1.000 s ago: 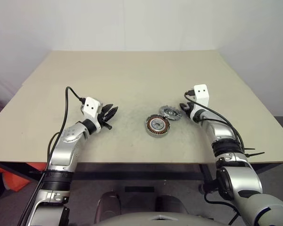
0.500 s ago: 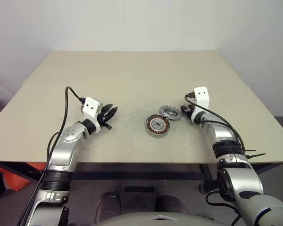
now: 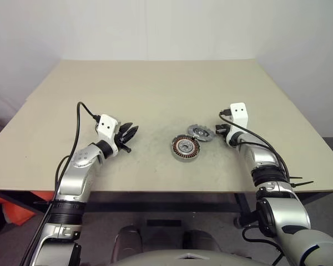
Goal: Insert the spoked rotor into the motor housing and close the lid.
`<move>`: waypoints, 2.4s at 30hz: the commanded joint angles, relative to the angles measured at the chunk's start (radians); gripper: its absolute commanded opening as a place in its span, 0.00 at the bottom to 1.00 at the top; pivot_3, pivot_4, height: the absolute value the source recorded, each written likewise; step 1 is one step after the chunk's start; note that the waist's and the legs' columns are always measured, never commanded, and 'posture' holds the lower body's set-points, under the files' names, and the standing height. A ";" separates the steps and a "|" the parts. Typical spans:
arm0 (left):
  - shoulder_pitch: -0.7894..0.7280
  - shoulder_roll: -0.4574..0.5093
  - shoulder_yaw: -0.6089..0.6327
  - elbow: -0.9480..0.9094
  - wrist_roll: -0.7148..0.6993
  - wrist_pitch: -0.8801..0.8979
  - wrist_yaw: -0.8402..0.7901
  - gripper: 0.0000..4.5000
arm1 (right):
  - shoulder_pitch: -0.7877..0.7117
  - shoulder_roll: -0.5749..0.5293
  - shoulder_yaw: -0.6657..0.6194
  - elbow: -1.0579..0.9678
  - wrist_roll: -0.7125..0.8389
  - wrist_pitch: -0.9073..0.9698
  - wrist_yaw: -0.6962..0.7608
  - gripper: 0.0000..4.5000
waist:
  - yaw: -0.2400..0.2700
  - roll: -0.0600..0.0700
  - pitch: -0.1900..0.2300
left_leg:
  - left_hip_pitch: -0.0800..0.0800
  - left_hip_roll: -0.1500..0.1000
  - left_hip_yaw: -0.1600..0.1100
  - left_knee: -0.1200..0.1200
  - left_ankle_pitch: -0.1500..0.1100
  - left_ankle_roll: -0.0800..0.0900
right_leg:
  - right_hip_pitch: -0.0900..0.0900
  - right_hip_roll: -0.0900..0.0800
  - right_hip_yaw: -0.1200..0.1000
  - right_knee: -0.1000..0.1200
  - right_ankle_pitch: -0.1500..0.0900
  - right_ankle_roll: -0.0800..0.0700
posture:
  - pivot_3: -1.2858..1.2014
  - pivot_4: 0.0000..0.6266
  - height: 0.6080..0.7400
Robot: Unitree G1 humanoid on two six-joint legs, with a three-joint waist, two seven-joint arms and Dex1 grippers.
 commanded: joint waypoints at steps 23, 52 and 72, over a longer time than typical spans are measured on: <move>-0.037 0.001 -0.037 -0.024 -0.017 -0.012 -0.067 0.29 | 0.210 -0.095 0.193 -0.704 0.159 0.153 0.448 0.16 | 0.005 0.000 0.000 | -0.002 0.001 0.000 -0.001 0.000 0.000 | -0.002 -0.001 0.000 -0.001 0.000 0.001 | 0.52 0.00 1.00; -0.029 0.022 -0.053 -0.010 0.003 -0.003 -0.071 0.29 | 0.241 -0.086 0.316 -0.637 0.061 0.118 0.503 0.16 | 0.002 0.000 0.000 | 0.000 0.001 0.000 -0.002 0.000 0.000 | -0.001 -0.001 0.001 -0.001 0.000 0.001 | 0.52 0.00 1.00; -0.025 0.021 -0.058 0.000 0.015 -0.002 -0.068 0.29 | 0.205 -0.072 0.257 -0.670 0.101 0.129 0.477 0.35 | 0.002 0.000 0.000 | 0.000 0.001 0.000 -0.002 0.000 0.000 | 0.000 -0.001 0.001 -0.001 -0.001 0.002 | 0.52 0.00 1.00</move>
